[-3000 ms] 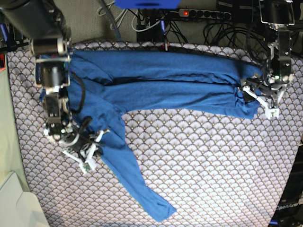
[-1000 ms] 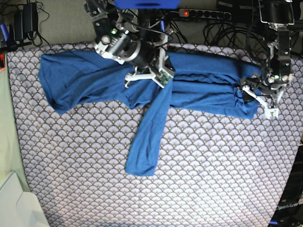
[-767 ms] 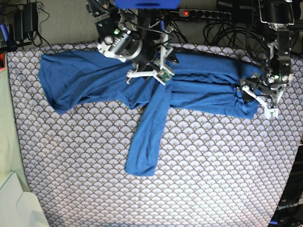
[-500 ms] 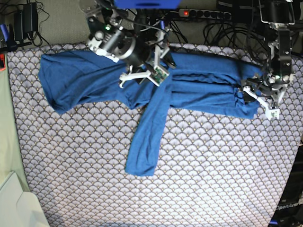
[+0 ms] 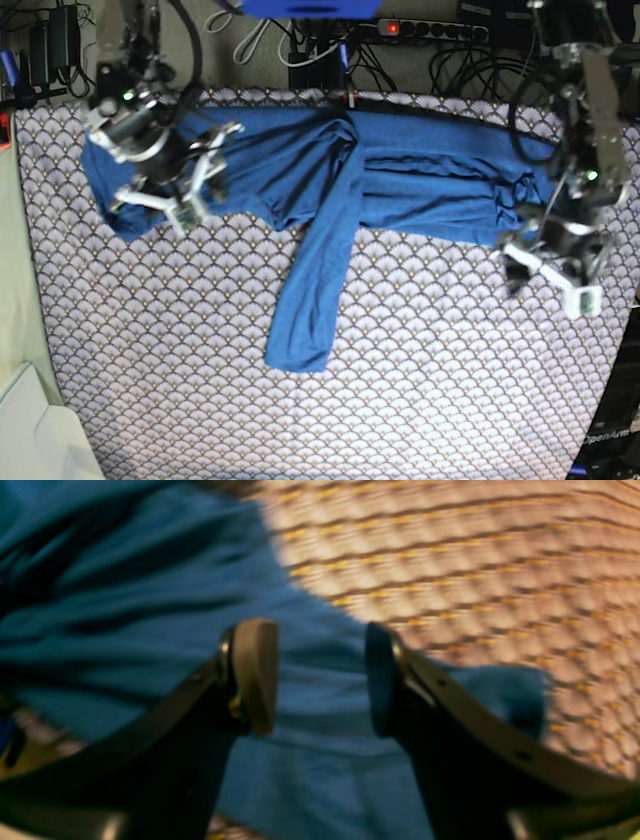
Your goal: Fold the T-shirt properly
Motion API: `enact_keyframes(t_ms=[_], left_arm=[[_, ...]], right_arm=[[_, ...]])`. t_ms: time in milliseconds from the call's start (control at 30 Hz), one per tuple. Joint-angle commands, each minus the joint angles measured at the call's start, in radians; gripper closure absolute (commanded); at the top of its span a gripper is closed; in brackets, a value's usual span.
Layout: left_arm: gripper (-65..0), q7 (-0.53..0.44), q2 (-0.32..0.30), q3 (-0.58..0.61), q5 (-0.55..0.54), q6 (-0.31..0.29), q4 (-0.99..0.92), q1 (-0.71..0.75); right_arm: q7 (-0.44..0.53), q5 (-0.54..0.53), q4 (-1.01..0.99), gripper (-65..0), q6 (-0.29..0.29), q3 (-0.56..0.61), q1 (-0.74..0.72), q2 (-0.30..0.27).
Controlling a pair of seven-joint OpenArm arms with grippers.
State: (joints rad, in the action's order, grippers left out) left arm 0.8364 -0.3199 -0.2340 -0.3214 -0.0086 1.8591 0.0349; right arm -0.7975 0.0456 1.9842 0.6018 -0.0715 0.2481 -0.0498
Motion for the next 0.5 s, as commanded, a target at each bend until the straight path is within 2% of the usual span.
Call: enact_keyframes(t_ms=[0, 100, 233, 467], left_arm=[[-47.7, -0.027, 0.005, 0.023, -0.006, 0.002, 0.004, -0.034], [-47.7, -0.03, 0.038, 0.101, -0.005, 0.002, -0.034, -0.072], [-47.7, -0.036, 0.078, 0.18, -0.003, 0.003, -0.089, -0.106], [-47.7, -0.038, 0.103, 0.195, -0.003, 0.003, -0.177, -0.134]], right_arm=[[0.025, -0.005, 0.014, -29.1, -0.003, -0.024, -0.04, -0.009], [0.025, -0.005, -0.018, -29.1, -0.003, -0.06, -0.088, -0.023], [0.023, -0.006, -0.095, -29.1, -0.003, -0.034, -0.168, -0.043], [0.031, -0.005, -0.371, -29.1, -0.003, -0.038, -0.3, -0.049]])
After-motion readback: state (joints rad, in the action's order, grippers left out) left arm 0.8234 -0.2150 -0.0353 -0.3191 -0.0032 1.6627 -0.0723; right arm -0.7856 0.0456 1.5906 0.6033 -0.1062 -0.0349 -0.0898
